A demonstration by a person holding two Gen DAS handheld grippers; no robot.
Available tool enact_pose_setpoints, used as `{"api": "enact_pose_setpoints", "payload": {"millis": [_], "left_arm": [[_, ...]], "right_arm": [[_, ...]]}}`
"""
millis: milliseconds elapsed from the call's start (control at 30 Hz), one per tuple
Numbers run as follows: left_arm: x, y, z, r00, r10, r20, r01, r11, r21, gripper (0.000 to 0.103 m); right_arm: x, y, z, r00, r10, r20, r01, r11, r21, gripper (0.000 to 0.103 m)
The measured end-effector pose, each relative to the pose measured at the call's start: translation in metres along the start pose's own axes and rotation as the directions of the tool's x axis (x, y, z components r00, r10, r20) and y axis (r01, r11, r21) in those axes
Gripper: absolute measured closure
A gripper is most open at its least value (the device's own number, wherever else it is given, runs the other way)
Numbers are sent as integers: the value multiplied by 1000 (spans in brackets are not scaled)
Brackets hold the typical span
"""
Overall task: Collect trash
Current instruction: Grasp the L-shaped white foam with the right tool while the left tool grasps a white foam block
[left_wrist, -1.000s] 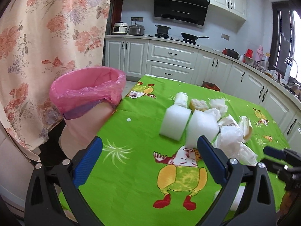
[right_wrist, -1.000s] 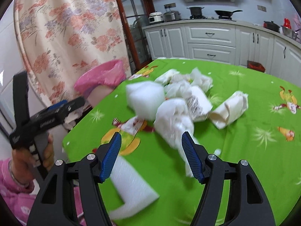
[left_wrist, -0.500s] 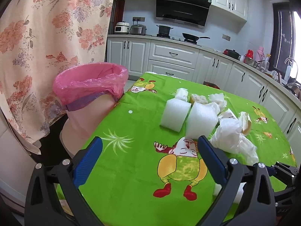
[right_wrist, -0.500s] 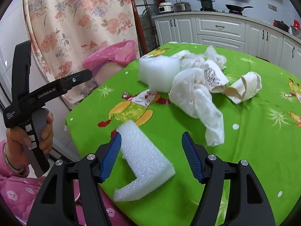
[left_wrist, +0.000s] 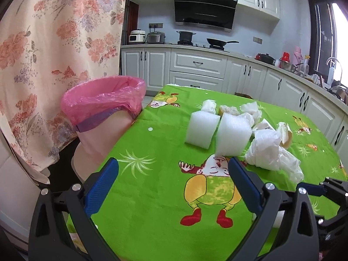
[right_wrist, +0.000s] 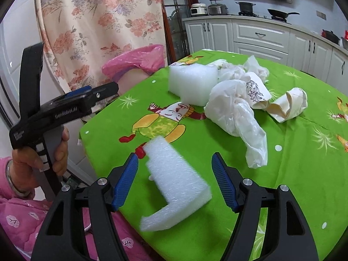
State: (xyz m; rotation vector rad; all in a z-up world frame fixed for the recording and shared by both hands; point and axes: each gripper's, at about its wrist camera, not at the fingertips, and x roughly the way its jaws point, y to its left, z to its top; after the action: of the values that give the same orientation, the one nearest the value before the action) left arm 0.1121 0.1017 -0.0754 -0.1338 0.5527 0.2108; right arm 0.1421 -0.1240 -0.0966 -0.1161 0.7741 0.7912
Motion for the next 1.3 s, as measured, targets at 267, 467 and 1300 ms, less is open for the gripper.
{"api": "enact_pose_setpoints", "payload": {"millis": [267,467,1300], "left_arm": [[0,-4,-2,1000,-7,-6,7,1000,14,5],[13,-30,5,998,-56,-11,56,997,44,5],[121,-120,32,994,-82,-77,95,977,189,53]], "right_arm": [[18,-5,-14,997,-47,-66,47,999,-1,49],[2,-22,-11,995,-95,4,95,995,30,54],[-56,-104,-11,966,-197,167,150,954,260,54]]}}
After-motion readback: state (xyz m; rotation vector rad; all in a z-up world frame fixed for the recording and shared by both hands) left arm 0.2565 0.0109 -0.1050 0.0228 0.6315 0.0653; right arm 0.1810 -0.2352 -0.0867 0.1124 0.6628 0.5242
